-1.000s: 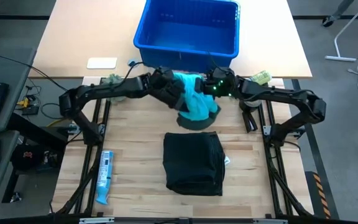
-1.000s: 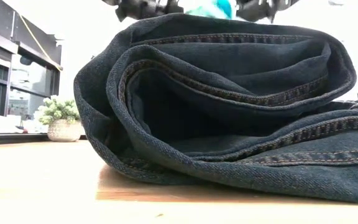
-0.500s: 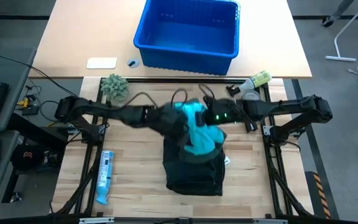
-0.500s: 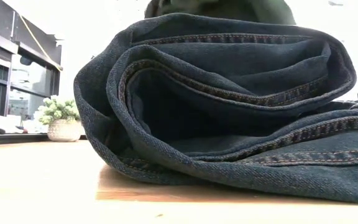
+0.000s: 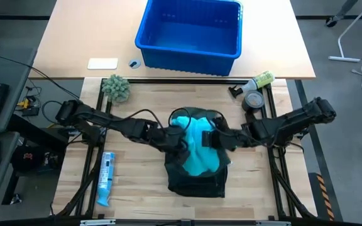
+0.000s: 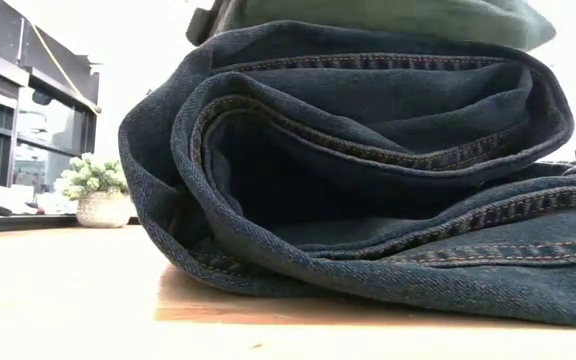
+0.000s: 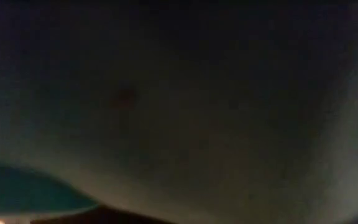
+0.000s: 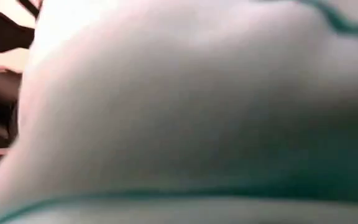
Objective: Fold laundry
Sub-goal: Stack the stacked clothes on top of the black pants
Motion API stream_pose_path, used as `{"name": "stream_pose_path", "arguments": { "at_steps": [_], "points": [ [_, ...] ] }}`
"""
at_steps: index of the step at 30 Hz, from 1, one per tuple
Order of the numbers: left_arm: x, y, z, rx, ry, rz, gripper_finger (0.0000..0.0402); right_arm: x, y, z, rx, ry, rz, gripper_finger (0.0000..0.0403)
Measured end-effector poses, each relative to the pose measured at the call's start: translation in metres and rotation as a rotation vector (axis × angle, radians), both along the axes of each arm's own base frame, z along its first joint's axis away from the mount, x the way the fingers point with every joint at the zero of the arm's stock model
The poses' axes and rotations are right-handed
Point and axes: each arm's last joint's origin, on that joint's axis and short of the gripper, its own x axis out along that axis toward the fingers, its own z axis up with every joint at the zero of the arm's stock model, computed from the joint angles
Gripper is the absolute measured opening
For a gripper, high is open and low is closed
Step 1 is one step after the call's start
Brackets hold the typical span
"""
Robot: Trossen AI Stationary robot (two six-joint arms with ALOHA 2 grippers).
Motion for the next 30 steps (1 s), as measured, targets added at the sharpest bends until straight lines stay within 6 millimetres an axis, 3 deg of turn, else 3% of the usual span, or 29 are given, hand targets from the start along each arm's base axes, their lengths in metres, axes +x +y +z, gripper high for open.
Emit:
{"name": "stream_pose_path", "arguments": {
  "at_steps": [9,23,30],
  "points": [
    [-0.010,0.002,-0.004,0.015,0.105,-0.012,0.0000,-0.008,0.006,-0.007,0.059,0.071,-0.054,0.0000],
    [-0.026,-0.014,-0.011,0.104,0.231,0.052,0.0001,-0.022,0.002,-0.025,0.041,0.313,-0.040,0.0000],
    [-0.026,-0.011,-0.012,0.150,0.234,0.050,0.0033,-0.031,-0.002,-0.031,0.000,0.436,-0.006,0.0004]
  ]
}}
